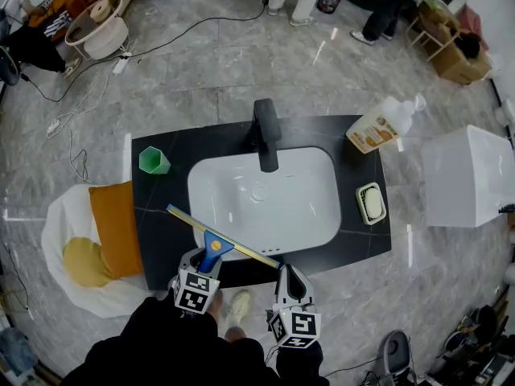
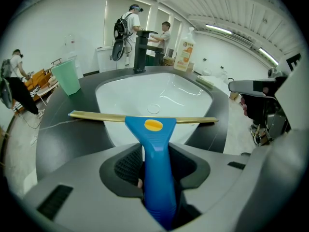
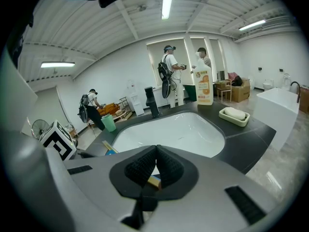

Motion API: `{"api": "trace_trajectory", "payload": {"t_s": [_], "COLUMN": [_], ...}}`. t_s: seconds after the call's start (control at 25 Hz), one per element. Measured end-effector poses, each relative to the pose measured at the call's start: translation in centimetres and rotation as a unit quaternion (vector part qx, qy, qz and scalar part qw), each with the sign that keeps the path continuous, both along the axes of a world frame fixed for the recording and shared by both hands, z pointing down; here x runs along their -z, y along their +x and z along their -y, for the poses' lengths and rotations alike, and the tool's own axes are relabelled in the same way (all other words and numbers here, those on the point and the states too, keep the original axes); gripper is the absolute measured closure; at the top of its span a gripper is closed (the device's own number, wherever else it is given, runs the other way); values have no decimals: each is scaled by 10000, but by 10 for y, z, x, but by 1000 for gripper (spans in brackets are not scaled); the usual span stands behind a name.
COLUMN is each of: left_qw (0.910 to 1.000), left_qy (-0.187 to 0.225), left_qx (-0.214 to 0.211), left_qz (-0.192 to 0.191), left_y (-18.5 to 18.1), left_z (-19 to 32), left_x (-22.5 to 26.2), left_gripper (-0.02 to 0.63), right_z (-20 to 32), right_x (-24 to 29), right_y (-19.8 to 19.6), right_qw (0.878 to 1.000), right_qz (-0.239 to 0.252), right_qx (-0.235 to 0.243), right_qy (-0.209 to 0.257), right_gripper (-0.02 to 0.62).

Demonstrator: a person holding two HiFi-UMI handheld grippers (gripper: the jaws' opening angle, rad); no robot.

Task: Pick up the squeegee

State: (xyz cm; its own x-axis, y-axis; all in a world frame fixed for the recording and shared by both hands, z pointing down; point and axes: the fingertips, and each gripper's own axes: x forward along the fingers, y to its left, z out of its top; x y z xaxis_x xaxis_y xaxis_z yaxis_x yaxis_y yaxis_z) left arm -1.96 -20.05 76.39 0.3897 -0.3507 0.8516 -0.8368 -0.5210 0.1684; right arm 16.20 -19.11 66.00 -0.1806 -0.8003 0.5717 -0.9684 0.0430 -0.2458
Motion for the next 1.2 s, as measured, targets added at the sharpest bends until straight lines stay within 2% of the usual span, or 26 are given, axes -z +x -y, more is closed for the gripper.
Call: {"api": "trace_trajectory", "payload": {"t_s": [0.6,0.96,1.2], "left_qw": [9994,9978,9946], "left_qy": [80,425,742], "left_qx": [196,294,397], "left_qz": [-289,-424,-609], "left_y": [0,0,1], "left_z": [3,11,18], "left_x": [8,28,60], "left_gripper": [471,472,472], "right_z": [-9,-14,-19], "right_x": [5,18,40], "right_y": [-6,-5,-4], "right_qw": [10000,9998,9993], "right_qz": [-28,-90,-166], "right_qx": [8,-3,-9], "right_qy": [47,155,342], "right_gripper": [581,581,581]}}
